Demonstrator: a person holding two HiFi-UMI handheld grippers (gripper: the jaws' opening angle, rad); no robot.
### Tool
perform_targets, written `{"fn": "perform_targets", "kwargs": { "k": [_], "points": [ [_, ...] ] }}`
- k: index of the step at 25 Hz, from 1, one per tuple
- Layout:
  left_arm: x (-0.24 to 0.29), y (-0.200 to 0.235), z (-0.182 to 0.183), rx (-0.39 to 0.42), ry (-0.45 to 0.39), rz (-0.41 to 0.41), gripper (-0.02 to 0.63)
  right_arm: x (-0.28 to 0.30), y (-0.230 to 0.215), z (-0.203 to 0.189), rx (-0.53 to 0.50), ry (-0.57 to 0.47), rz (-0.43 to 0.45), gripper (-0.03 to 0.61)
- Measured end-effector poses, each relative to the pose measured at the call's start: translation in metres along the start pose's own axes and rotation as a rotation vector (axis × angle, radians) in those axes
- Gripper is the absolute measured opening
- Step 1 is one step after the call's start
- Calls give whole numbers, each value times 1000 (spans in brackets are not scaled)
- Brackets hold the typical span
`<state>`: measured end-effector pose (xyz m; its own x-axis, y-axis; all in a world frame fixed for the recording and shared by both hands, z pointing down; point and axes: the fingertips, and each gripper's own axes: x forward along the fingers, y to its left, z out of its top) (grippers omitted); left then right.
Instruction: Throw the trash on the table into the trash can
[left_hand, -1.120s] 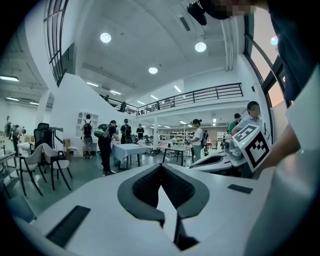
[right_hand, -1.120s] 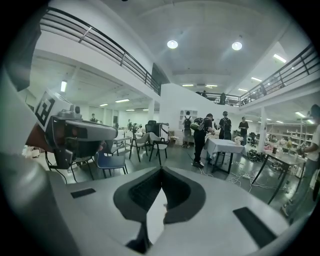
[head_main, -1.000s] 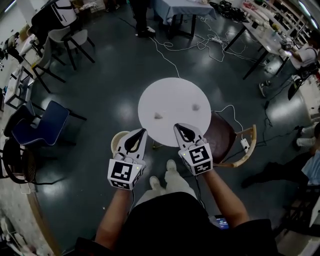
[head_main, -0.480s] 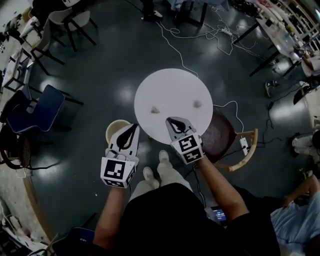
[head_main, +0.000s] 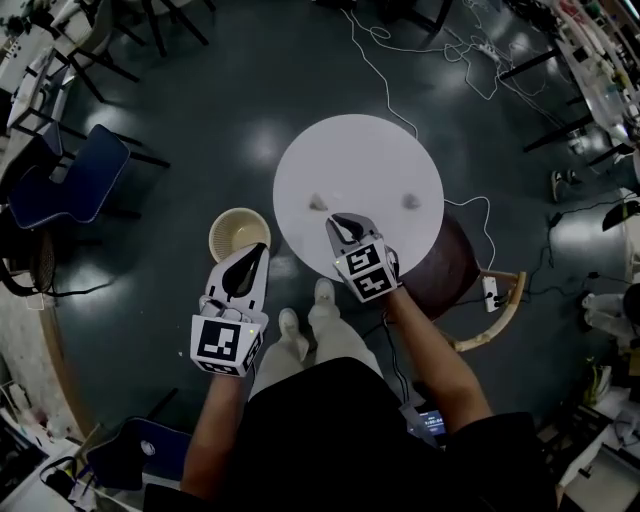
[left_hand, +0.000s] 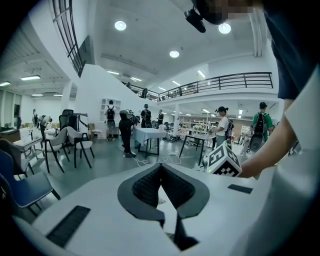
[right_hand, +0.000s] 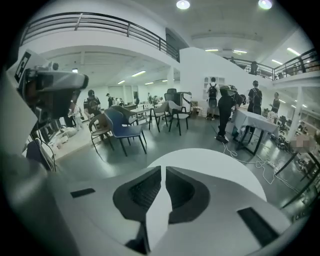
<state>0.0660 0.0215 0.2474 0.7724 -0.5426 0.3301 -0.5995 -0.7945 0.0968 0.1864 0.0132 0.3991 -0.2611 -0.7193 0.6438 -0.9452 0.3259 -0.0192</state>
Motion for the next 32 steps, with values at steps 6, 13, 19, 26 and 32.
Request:
{"fn": "perform_targets", "kwargs": {
  "k": [6, 13, 19, 26, 32],
  "points": [
    [9, 20, -13, -37, 4, 56, 15, 57, -21, -22, -11, 80, 26, 20],
    [16, 42, -39, -71, 33, 93, 15, 112, -30, -37, -45, 146, 45, 47],
    [21, 48, -54, -109, 45, 113, 15, 142, -31, -51, -58, 197, 70, 146],
    [23, 55, -67, -120, 66, 140, 15, 170, -32, -73, -54, 267, 79, 206],
    [26, 56, -76, -124, 79, 163, 15, 178, -38, -81, -45, 281, 59, 203]
  ]
}}
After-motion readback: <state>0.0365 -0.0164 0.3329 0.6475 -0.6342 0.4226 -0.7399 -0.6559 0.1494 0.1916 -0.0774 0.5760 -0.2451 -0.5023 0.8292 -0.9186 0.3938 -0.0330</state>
